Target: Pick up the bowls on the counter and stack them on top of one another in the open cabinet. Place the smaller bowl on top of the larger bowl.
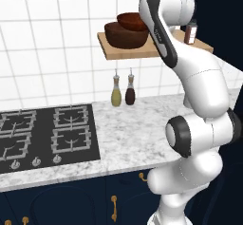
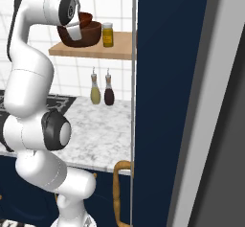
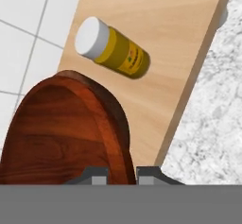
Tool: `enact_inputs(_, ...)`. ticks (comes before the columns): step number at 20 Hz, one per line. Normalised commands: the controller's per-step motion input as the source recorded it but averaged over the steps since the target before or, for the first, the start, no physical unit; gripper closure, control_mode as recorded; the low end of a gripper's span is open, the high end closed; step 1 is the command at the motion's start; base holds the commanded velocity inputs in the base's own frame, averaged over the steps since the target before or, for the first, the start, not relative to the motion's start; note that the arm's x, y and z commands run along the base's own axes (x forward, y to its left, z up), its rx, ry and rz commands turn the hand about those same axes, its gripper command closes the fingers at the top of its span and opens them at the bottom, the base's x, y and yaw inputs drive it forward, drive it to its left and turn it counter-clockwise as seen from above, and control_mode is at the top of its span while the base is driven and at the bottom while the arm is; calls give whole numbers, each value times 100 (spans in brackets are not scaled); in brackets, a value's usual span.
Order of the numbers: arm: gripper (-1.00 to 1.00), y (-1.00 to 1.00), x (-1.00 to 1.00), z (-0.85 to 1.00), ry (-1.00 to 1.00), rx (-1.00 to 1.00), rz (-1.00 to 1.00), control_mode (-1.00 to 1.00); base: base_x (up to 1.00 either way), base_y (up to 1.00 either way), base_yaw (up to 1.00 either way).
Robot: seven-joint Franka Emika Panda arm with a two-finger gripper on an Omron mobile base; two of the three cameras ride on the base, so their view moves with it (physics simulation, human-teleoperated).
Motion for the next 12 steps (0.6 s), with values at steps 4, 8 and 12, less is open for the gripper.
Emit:
enact_inputs(4,100,10,23,7,0,0,0,-100,0,0,0)
enact_inputs(8,100,13,31,-10,0,0,0,-100,0,0,0)
enact_inputs(12,100,10,18,-2,0,-3,0,-100,0,0,0)
